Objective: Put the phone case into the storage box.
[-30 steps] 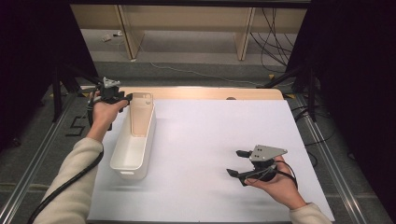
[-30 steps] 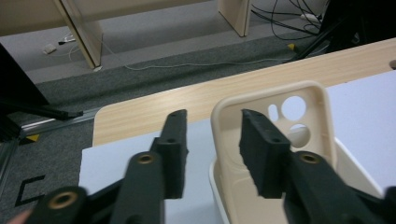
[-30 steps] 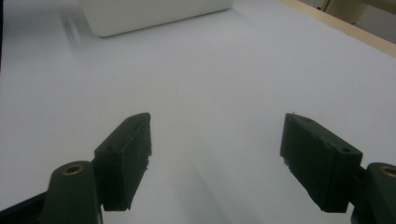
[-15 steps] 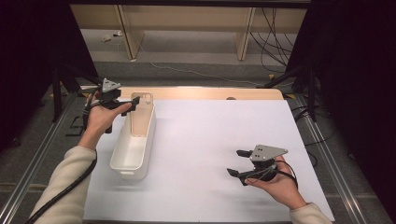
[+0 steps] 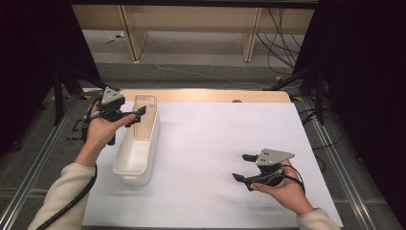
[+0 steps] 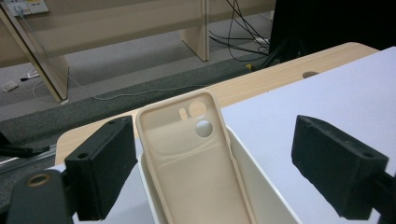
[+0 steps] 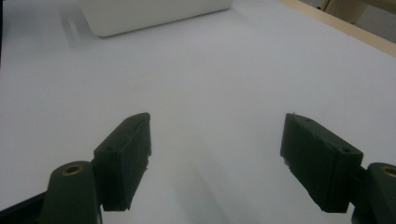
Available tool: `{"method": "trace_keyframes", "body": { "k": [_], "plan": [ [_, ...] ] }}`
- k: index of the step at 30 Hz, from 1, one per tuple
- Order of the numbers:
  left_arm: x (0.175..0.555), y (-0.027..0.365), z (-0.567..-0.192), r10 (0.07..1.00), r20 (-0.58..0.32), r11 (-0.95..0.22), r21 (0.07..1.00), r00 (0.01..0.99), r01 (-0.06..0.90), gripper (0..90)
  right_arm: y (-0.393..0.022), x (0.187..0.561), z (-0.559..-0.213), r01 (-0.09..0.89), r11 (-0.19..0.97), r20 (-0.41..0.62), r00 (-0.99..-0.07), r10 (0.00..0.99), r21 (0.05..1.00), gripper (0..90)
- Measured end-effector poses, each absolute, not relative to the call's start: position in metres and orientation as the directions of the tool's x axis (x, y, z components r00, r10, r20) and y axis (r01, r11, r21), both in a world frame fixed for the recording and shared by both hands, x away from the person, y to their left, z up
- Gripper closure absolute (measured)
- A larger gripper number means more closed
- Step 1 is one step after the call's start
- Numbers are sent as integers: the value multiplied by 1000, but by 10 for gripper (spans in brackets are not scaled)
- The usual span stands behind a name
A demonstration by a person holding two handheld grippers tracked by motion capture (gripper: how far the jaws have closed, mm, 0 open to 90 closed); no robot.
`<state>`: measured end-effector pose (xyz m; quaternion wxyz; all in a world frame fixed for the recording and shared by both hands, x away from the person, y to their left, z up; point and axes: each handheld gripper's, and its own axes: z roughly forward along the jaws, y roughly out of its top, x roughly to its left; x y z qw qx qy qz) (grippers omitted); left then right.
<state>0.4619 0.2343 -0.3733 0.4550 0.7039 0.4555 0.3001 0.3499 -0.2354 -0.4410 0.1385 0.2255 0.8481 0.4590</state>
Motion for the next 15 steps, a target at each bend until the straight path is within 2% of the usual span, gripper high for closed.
{"method": "trace_keyframes", "body": {
  "k": [15],
  "plan": [
    [441,225,-376,899,13,-180,922,438,342,131,-236,350,-440,255,469,-26,-858,513,845,258]
  ]
}}
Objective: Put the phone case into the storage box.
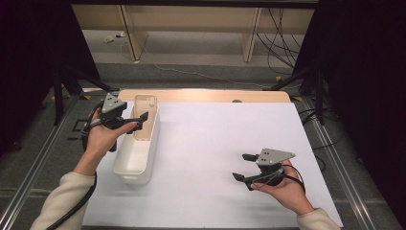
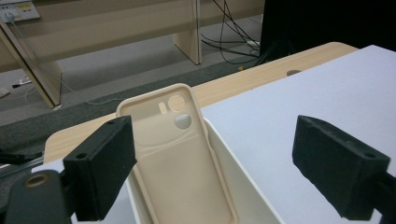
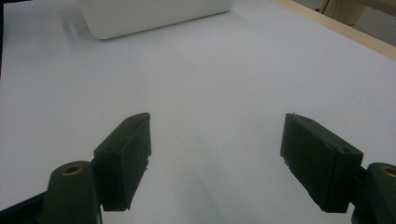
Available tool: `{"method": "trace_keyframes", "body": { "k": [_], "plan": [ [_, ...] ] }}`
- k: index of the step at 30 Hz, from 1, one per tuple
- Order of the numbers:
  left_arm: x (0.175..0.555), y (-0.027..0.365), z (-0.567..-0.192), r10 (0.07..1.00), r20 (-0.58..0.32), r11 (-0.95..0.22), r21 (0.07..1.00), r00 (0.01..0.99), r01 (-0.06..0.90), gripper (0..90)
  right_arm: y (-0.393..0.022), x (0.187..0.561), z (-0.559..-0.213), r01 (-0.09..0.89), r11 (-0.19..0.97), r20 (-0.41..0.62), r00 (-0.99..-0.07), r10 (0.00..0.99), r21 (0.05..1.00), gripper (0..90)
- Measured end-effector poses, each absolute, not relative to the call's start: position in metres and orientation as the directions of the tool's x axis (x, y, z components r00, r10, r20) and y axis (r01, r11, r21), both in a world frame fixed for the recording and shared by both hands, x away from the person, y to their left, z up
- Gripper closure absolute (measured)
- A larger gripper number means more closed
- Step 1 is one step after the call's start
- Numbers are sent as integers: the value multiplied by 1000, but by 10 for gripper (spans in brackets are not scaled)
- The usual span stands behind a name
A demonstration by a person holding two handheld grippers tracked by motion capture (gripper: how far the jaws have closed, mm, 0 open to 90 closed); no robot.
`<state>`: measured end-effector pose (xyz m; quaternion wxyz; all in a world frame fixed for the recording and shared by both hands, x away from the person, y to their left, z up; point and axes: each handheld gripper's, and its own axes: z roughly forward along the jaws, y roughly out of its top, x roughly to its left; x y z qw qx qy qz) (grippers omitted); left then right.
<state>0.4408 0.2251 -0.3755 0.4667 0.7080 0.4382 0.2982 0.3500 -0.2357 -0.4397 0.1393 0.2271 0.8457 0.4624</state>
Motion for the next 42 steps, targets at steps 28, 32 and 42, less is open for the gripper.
{"method": "trace_keyframes", "body": {
  "k": [28,32,42],
  "plan": [
    [413,211,-382,869,17,-201,925,494,322,131,-236,350,-439,252,469,-29,-858,513,846,258],
    [408,210,-382,865,23,-205,927,501,313,130,-236,350,-439,249,469,-31,-859,512,847,258],
    [398,203,-385,850,37,-221,930,525,293,130,-236,350,-439,247,471,-33,-859,511,847,258]
  ]
}}
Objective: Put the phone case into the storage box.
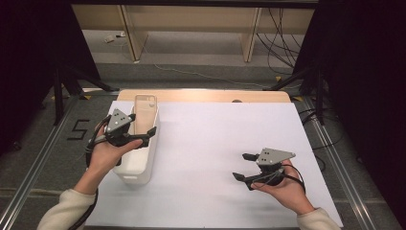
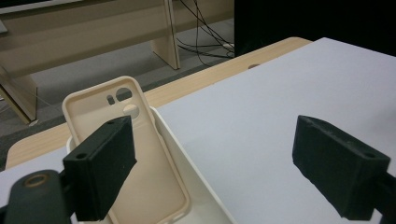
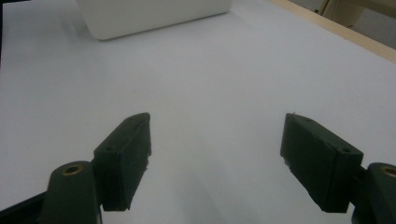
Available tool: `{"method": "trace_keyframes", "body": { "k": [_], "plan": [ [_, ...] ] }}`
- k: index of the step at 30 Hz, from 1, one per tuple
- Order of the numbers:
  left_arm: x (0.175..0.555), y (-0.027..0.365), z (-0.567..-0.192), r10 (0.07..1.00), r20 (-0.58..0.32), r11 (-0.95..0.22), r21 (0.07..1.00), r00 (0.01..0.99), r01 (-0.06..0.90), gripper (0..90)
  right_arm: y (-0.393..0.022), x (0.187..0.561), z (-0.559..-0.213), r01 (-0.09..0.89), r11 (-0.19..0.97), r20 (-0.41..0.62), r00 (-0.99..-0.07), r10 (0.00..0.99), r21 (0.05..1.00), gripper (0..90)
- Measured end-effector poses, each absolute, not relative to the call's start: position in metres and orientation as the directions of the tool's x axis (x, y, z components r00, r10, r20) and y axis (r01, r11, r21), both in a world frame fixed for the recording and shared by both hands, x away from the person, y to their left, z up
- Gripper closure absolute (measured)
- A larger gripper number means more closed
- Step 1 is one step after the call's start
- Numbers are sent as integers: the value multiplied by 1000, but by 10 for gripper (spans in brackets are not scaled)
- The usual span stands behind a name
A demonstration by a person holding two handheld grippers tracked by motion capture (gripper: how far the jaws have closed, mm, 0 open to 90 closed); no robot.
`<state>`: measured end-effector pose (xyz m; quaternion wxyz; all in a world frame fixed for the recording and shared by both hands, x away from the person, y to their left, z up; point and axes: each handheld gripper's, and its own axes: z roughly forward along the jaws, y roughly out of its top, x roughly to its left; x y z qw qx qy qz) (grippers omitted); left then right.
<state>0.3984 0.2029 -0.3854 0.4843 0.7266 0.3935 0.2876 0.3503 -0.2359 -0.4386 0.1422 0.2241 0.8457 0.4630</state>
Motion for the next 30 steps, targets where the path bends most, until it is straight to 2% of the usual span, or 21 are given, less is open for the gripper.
{"method": "trace_keyframes", "body": {
  "k": [30],
  "plan": [
    [368,190,-399,813,47,-243,933,581,265,132,-235,350,-439,251,471,-30,-859,511,846,257]
  ]
}}
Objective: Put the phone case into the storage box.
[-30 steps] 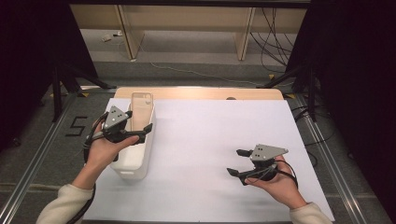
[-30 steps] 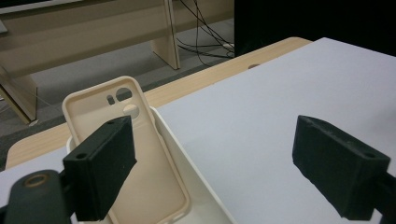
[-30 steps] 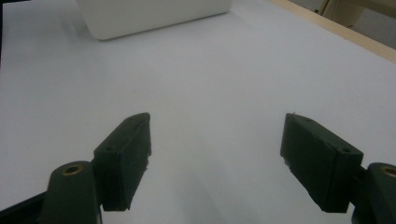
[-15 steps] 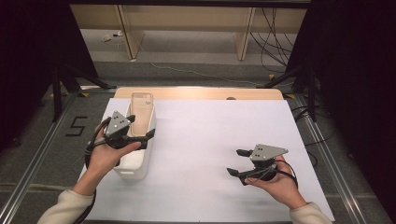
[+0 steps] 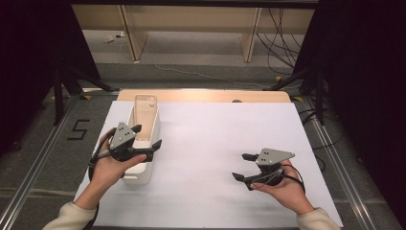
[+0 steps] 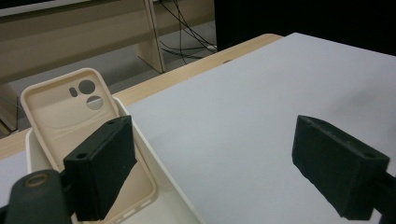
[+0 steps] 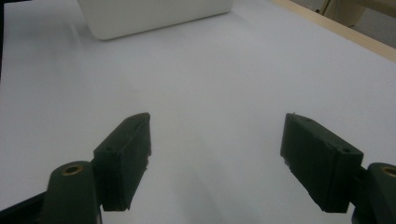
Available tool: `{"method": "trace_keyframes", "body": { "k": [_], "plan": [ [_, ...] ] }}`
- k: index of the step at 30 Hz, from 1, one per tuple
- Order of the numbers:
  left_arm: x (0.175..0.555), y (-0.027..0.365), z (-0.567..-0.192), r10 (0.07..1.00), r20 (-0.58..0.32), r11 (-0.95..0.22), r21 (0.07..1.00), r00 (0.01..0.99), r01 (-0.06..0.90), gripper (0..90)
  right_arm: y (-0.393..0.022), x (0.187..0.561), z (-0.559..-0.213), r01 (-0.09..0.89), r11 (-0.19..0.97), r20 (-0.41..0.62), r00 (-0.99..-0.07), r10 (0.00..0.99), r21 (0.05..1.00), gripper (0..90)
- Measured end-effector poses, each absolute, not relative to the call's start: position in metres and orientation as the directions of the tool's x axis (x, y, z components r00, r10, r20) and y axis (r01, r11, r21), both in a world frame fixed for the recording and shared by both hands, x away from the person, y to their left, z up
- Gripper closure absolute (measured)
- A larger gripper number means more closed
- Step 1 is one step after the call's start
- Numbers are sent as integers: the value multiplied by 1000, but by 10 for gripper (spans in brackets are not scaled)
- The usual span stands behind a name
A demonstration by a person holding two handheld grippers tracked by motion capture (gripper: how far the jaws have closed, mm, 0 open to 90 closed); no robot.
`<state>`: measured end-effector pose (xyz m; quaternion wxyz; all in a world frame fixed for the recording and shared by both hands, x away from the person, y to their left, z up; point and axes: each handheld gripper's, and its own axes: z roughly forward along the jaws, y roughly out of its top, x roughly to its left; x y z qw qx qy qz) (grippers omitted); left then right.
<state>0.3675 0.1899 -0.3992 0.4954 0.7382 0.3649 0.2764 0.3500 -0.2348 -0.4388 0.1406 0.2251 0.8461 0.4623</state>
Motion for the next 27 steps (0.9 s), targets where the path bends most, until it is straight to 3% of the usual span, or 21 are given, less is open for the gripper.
{"method": "trace_keyframes", "body": {
  "k": [27],
  "plan": [
    [355,185,-415,799,39,-256,925,600,280,130,-235,350,-438,245,470,-33,-860,509,848,257]
  ]
}}
